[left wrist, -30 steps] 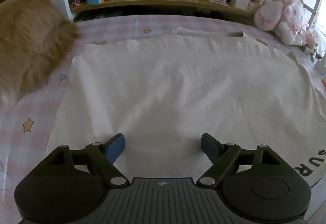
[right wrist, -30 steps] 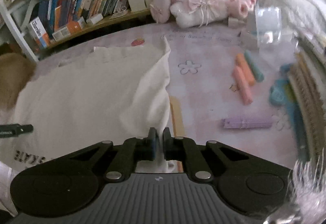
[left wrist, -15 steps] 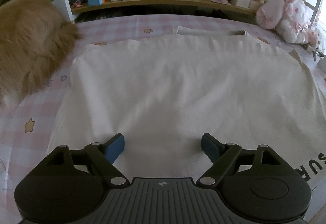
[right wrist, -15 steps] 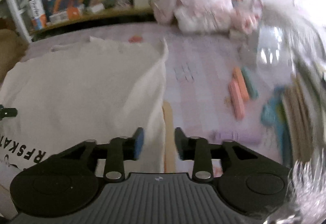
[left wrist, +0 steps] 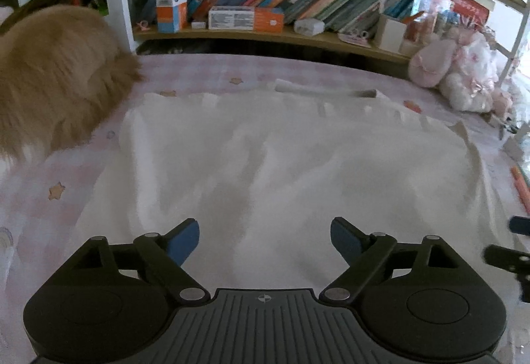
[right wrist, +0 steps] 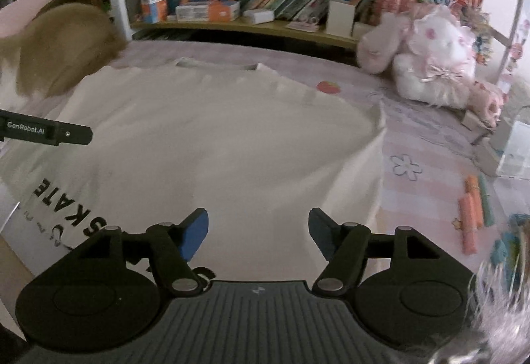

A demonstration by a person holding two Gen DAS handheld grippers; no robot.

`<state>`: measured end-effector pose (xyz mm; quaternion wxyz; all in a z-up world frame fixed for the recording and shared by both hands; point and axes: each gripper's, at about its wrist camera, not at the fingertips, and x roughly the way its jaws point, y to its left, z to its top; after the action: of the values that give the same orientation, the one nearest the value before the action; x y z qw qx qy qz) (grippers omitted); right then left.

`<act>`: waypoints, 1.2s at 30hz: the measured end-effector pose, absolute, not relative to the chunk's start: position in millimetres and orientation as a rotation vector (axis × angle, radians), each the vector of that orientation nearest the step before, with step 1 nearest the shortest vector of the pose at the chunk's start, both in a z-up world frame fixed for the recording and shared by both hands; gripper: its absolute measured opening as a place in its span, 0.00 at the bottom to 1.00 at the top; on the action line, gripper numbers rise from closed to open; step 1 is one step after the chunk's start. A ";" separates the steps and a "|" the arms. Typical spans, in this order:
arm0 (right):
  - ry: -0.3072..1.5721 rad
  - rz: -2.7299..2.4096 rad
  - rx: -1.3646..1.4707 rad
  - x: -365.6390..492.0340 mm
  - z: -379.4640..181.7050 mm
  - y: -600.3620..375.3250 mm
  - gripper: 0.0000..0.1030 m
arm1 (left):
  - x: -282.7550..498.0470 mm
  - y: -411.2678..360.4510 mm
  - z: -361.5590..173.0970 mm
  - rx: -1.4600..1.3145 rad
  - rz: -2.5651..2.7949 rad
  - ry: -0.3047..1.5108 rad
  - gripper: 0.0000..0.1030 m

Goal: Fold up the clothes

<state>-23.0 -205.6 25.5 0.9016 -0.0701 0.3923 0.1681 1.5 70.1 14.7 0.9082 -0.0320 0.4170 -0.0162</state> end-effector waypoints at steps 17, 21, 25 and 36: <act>0.954 0.369 -0.099 -15.6 -5.1 -213.9 0.70 | -17.1 30.7 5.0 -0.084 -0.099 0.948 0.86; 0.951 0.373 -0.096 -17.1 -8.5 -215.3 0.72 | -18.1 25.1 5.5 -0.060 -0.111 0.950 0.87; 0.948 0.378 -0.101 -17.6 -9.7 -215.8 0.74 | -17.6 22.2 5.2 -0.051 -0.118 0.953 0.87; 0.950 0.385 -0.111 -17.3 -11.0 -214.3 0.77 | -16.6 19.9 4.8 -0.042 -0.123 0.955 0.87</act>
<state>-17.3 -214.3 -11.0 0.8700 -0.0531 0.4543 0.1842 -16.6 19.9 4.8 0.8862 -0.0202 0.4591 -0.0592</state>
